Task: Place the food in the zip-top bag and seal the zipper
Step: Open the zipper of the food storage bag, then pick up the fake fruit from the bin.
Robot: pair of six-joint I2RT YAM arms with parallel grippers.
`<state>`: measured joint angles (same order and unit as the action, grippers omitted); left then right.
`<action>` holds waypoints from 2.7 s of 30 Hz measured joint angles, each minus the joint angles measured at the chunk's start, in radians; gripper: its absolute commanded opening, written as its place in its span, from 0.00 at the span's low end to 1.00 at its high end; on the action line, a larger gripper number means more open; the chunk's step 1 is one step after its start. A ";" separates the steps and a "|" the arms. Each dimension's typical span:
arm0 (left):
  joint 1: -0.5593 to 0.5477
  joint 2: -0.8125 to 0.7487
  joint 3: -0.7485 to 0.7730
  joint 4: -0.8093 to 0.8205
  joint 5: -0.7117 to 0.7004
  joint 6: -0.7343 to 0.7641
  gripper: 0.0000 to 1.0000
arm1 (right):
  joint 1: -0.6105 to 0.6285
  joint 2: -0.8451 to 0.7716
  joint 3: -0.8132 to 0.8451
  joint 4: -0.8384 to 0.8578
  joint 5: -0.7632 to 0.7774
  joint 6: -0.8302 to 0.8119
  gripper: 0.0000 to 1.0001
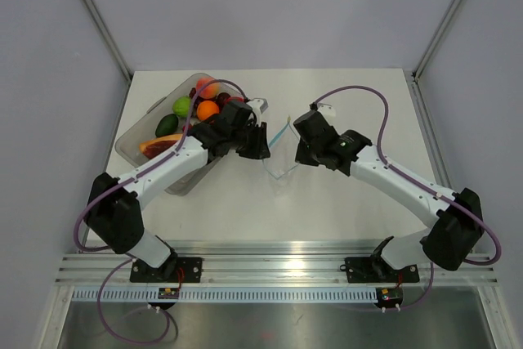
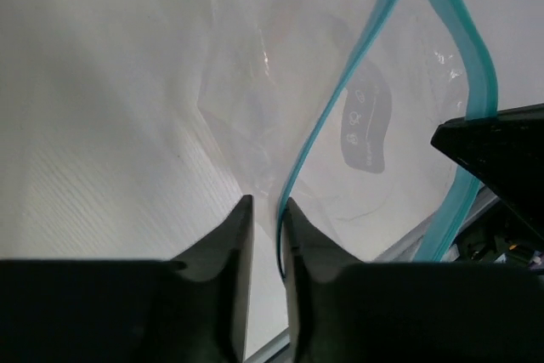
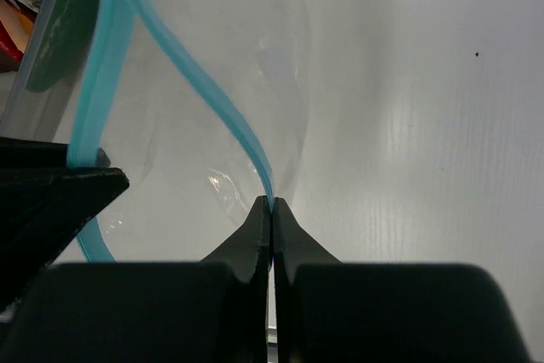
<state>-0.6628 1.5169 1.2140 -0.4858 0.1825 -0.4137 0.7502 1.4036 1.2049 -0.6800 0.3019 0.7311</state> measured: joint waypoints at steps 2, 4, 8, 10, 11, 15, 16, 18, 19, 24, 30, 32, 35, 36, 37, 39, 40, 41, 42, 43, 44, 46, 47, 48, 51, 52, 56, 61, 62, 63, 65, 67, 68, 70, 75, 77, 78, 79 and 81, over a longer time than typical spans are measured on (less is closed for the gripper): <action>0.000 0.016 0.028 -0.006 0.001 0.020 0.52 | 0.000 0.001 0.025 -0.029 0.019 0.001 0.00; 0.000 0.031 0.057 -0.020 0.008 0.032 0.69 | 0.000 0.004 0.053 -0.056 0.037 0.000 0.00; 0.000 0.050 0.121 -0.039 0.037 0.047 0.75 | 0.000 0.026 0.113 -0.104 0.083 -0.002 0.00; 0.000 0.051 0.154 -0.057 0.049 0.057 0.75 | 0.000 0.039 0.134 -0.119 0.099 -0.006 0.00; 0.002 0.051 0.169 -0.061 0.052 0.061 0.75 | 0.000 0.047 0.144 -0.127 0.103 -0.010 0.00; 0.028 0.051 0.238 -0.074 0.070 0.073 0.75 | 0.000 0.074 0.173 -0.144 0.109 -0.023 0.00; 0.045 0.051 0.249 -0.075 0.075 0.073 0.75 | 0.000 0.080 0.178 -0.148 0.109 -0.026 0.00; 0.095 0.051 0.259 -0.075 0.084 0.069 0.75 | 0.000 0.090 0.185 -0.151 0.108 -0.031 0.00; 0.119 0.052 0.259 -0.075 0.086 0.066 0.75 | 0.000 0.097 0.187 -0.155 0.109 -0.034 0.00; 0.249 0.083 0.269 -0.112 0.066 0.056 0.84 | 0.000 0.121 0.193 -0.155 0.105 -0.046 0.00; 0.296 0.159 0.330 -0.167 -0.002 0.056 0.86 | 0.000 0.126 0.193 -0.150 0.100 -0.055 0.00; 0.296 0.208 0.376 -0.180 -0.039 0.062 0.88 | 0.000 0.132 0.194 -0.145 0.098 -0.058 0.00; 0.296 0.288 0.453 -0.184 -0.087 0.079 0.96 | 0.000 0.138 0.194 -0.143 0.097 -0.061 0.00; 0.296 0.315 0.477 -0.186 -0.102 0.084 0.97 | 0.000 0.139 0.194 -0.142 0.097 -0.062 0.00; 0.296 0.340 0.499 -0.186 -0.116 0.090 0.97 | 0.000 0.139 0.194 -0.140 0.097 -0.062 0.00; 0.296 0.386 0.538 -0.187 -0.145 0.102 0.98 | 0.000 0.139 0.194 -0.139 0.097 -0.062 0.00; 0.297 0.407 0.557 -0.186 -0.159 0.106 0.99 | 0.000 0.139 0.194 -0.139 0.096 -0.062 0.00; 0.298 0.425 0.573 -0.188 -0.170 0.109 0.99 | 0.000 0.139 0.194 -0.139 0.096 -0.062 0.00; 0.299 0.446 0.594 -0.188 -0.181 0.113 0.99 | 0.000 0.139 0.194 -0.138 0.096 -0.062 0.00; 0.302 0.469 0.614 -0.188 -0.188 0.117 0.99 | 0.000 0.139 0.194 -0.137 0.096 -0.061 0.00; 0.304 0.491 0.636 -0.190 -0.192 0.122 0.99 | 0.000 0.139 0.194 -0.137 0.096 -0.062 0.00; 0.310 0.533 0.674 -0.190 -0.198 0.127 0.99 | 0.000 0.139 0.194 -0.135 0.096 -0.062 0.00; 0.312 0.555 0.691 -0.188 -0.199 0.130 0.99 | 0.000 0.139 0.194 -0.133 0.096 -0.062 0.00; 0.313 0.577 0.707 -0.187 -0.200 0.131 0.99 | 0.000 0.139 0.194 -0.131 0.096 -0.062 0.00; 0.316 0.618 0.731 -0.185 -0.204 0.135 0.99 | 0.000 0.139 0.194 -0.129 0.095 -0.062 0.00; 0.317 0.630 0.737 -0.185 -0.207 0.137 0.99 | 0.000 0.139 0.194 -0.129 0.095 -0.062 0.00; 0.317 0.667 0.747 -0.185 -0.224 0.145 0.99 | 0.000 0.139 0.194 -0.128 0.088 -0.062 0.00; 0.317 0.689 0.748 -0.185 -0.234 0.150 0.99 | 0.000 0.139 0.193 -0.125 0.075 -0.061 0.00; 0.317 0.690 0.748 -0.185 -0.236 0.152 0.98 | 0.000 0.138 0.193 -0.125 0.073 -0.062 0.00; 0.317 0.691 0.748 -0.185 -0.238 0.153 0.97 | 0.000 0.138 0.193 -0.125 0.072 -0.062 0.00; 0.317 0.691 0.748 -0.185 -0.241 0.154 0.88 | 0.000 0.138 0.193 -0.125 0.071 -0.061 0.00; 0.317 0.691 0.748 -0.184 -0.243 0.158 0.76 | 0.000 0.138 0.193 -0.125 0.071 -0.061 0.00; 0.317 0.691 0.747 -0.183 -0.243 0.158 0.72 | 0.000 0.138 0.193 -0.125 0.071 -0.061 0.00; 0.317 0.691 0.739 -0.174 -0.245 0.162 0.67 | 0.000 0.138 0.193 -0.125 0.071 -0.061 0.00; 0.317 0.674 0.692 -0.142 -0.251 0.170 0.59 | 0.000 0.138 0.193 -0.123 0.070 -0.061 0.00; 0.317 0.647 0.663 -0.139 -0.251 0.171 0.59 | 0.000 0.138 0.192 -0.120 0.070 -0.061 0.00; 0.316 0.629 0.650 -0.139 -0.252 0.171 0.59 | 0.000 0.138 0.192 -0.117 0.069 -0.061 0.00; 0.317 0.608 0.633 -0.142 -0.253 0.171 0.59 | 0.000 0.138 0.192 -0.111 0.069 -0.063 0.00; 0.317 0.557 0.607 -0.146 -0.261 0.171 0.58 | 0.000 0.139 0.192 -0.100 0.063 -0.071 0.00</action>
<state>-0.3462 2.0735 1.8214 -0.6323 -0.0780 -0.2428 0.7502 1.5429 1.3972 -0.7803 0.3645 0.6598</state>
